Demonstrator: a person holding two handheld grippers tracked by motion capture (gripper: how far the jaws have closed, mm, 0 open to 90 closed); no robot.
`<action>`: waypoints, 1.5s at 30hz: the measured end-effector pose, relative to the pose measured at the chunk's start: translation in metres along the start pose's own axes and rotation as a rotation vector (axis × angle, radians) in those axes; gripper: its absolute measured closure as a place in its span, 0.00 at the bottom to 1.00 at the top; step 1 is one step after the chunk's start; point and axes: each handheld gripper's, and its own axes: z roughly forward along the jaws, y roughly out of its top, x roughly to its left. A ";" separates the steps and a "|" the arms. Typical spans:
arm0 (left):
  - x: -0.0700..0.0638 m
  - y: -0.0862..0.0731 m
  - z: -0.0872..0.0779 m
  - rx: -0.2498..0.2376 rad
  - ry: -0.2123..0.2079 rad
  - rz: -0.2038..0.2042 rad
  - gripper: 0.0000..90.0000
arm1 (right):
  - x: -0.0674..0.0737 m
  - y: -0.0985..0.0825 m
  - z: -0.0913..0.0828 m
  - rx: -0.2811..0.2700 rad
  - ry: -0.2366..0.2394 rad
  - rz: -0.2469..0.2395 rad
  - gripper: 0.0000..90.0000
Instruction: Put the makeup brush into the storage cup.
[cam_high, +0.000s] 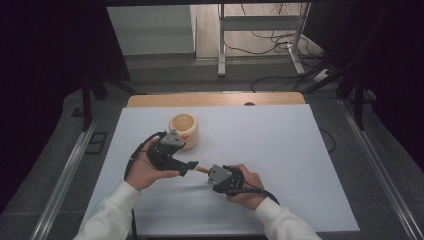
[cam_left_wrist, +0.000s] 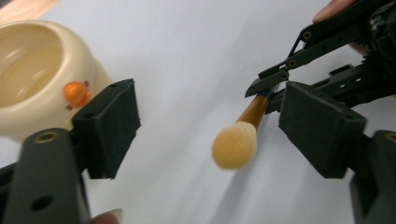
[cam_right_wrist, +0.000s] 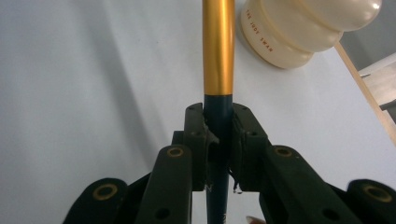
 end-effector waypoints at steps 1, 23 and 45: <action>0.001 -0.003 -0.002 -0.011 -0.003 -0.015 0.22 | -0.001 0.000 -0.001 -0.001 0.000 -0.001 0.87; -0.004 -0.067 0.010 -0.056 -0.018 -0.151 0.20 | -0.018 -0.006 -0.014 -0.119 0.057 0.172 0.87; -0.006 -0.089 0.012 -0.118 -0.015 -0.240 0.21 | -0.038 -0.020 -0.028 -0.273 0.167 0.444 0.87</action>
